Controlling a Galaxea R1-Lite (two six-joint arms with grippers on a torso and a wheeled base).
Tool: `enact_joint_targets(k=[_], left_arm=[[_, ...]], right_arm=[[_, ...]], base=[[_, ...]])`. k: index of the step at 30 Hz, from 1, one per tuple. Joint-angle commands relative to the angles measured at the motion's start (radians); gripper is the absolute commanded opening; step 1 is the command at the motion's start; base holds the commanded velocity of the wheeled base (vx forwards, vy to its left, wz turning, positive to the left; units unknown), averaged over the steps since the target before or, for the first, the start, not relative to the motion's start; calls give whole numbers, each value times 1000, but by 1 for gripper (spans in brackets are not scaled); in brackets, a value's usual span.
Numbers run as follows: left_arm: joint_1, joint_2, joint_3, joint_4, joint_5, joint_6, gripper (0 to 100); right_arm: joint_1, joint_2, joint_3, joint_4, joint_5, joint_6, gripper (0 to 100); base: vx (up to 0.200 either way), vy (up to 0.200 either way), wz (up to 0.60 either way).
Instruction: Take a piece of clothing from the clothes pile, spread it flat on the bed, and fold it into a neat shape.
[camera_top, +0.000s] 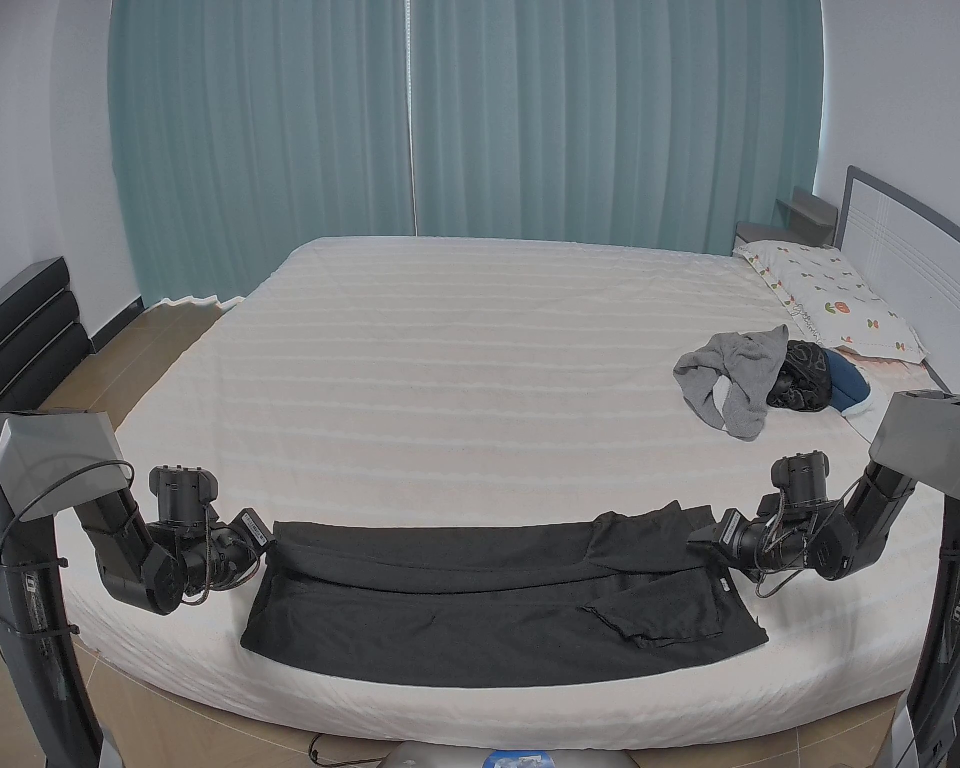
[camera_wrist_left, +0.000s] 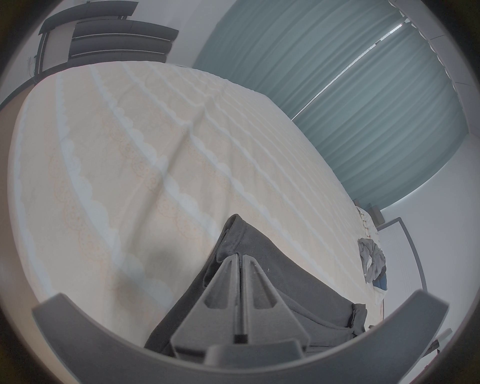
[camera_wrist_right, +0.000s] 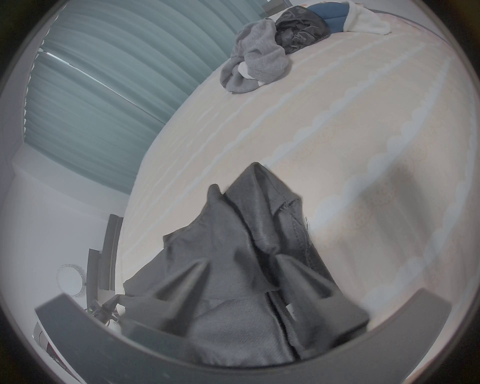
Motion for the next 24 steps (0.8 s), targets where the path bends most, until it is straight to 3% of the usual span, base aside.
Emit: enact_joint_targets(k=[1, 6, 12, 18, 20, 24], left_arm=[[0, -8, 1, 0, 0, -1, 0], [0, -15, 0, 0, 0, -1, 0], [2, -40, -29, 1, 4, 1, 0], [13, -43, -106, 23, 29, 1, 0], [13, -35, -190, 41, 58, 1, 0], [13, -32, -200, 35, 58, -1, 0]], right_arm=[[1, 20, -18, 4, -3, 0, 0], [-7, 7, -24, 1, -4, 3, 0], [-8, -51, -72, 3, -4, 125, 0], [-10, -56, -119, 1, -6, 135, 0], [-14, -68, -174, -8, -24, 140, 0], [-13, -62, -191, -10, -60, 165, 0]], base=[[0, 0, 0], [0, 0, 0], [0, 0, 0], [0, 0, 0], [0, 0, 0], [0, 0, 0]])
